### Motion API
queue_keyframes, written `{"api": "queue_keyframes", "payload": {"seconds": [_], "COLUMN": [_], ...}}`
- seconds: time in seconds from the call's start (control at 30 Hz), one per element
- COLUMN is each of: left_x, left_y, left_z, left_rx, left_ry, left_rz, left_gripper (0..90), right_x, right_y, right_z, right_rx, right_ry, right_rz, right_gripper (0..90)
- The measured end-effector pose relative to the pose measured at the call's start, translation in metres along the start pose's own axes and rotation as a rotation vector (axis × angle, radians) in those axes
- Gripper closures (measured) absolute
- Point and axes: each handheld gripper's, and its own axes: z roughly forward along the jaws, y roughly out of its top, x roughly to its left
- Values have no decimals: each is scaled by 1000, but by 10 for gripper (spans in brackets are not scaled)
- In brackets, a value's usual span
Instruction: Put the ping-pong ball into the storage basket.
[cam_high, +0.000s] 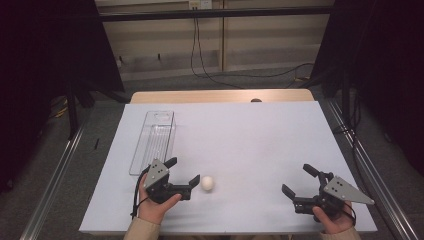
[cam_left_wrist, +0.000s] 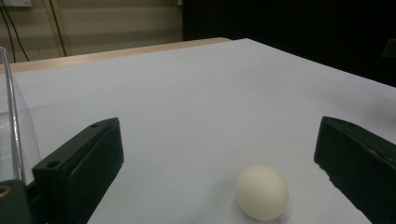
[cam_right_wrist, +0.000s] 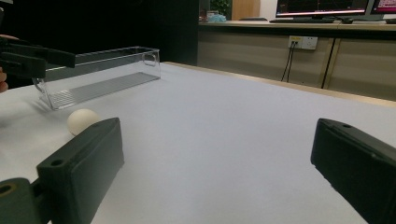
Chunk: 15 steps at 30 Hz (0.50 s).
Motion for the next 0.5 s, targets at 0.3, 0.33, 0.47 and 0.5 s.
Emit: {"api": "queue_keyframes", "payload": {"seconds": [0.3,0.33,0.47,0.5], "left_x": [-3,-3,-3,-3], "left_y": [0,0,0,0], "left_z": [4,4,5,5], "left_rx": [20,20,26,28], "left_ry": [-11,-12,-21,-20], "left_rz": [10,11,15,17], "left_gripper": [15,15,15,15], "right_x": [1,1,1,1], "right_y": [0,0,0,0], "right_z": [0,0,0,0], "right_rx": [-4,-4,-3,-3], "right_ry": [-4,-2,-2,-2], "right_rz": [14,7,6,5], "right_gripper": [20,20,20,20]}}
